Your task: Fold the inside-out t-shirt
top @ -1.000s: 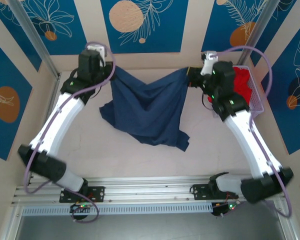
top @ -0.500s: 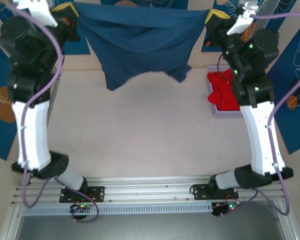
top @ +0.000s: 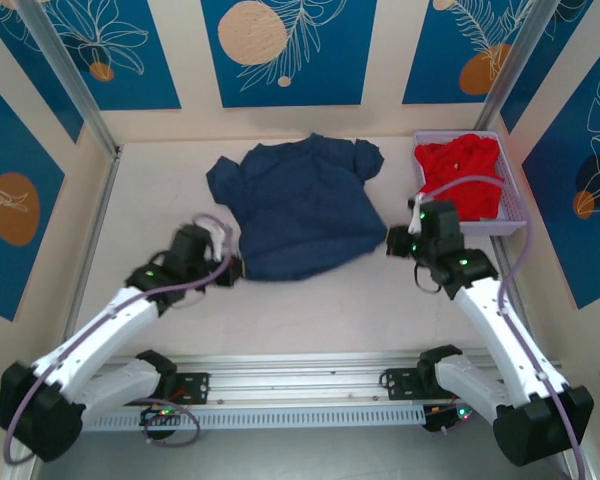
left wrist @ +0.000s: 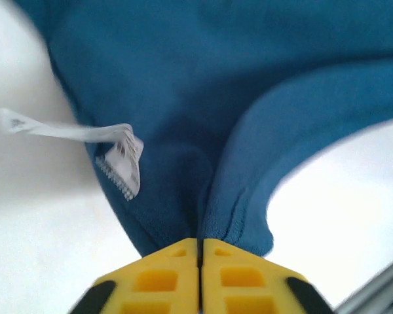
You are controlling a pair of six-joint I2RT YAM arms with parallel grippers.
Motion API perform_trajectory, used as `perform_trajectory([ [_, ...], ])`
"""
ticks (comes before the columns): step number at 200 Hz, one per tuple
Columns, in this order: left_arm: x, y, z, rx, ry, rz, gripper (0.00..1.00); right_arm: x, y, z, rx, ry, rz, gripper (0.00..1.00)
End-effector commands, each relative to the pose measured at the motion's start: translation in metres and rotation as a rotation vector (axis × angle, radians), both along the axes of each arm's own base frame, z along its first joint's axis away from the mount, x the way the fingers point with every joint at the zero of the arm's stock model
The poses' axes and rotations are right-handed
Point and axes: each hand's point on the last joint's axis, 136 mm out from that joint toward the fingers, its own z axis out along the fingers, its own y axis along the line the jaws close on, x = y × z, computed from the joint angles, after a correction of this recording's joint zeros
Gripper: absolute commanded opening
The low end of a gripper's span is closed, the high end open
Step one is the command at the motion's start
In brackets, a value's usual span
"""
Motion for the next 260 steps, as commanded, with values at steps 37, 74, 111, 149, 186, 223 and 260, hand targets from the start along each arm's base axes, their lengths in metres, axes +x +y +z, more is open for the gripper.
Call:
perform_trajectory([
  [37,0.010,-0.030,-0.004,0.080,-0.037,-0.107,0.62,-0.006,0.010,-0.044,0.003,0.183,0.017,0.46],
  [74,-0.001,-0.122,-0.003,0.254,-0.262,-0.550,0.65,0.011,0.028,-0.047,0.054,0.220,0.082,0.48],
  [111,-0.030,-0.193,-0.039,0.365,-0.346,-0.894,0.57,0.024,0.012,-0.038,0.077,0.206,0.052,0.49],
  [149,-0.040,-0.227,-0.076,0.414,-0.297,-1.017,0.49,0.025,-0.012,-0.031,0.155,0.180,-0.018,0.49],
  [186,-0.043,-0.223,-0.107,0.471,-0.215,-1.058,0.52,0.020,-0.019,-0.028,0.158,0.164,-0.032,0.49],
  [223,-0.048,-0.211,-0.134,0.519,-0.147,-1.073,0.46,0.019,-0.021,-0.024,0.167,0.150,-0.038,0.49],
  [260,-0.046,-0.205,-0.144,0.525,-0.119,-1.054,0.18,0.016,-0.019,-0.019,0.179,0.141,-0.034,0.48],
])
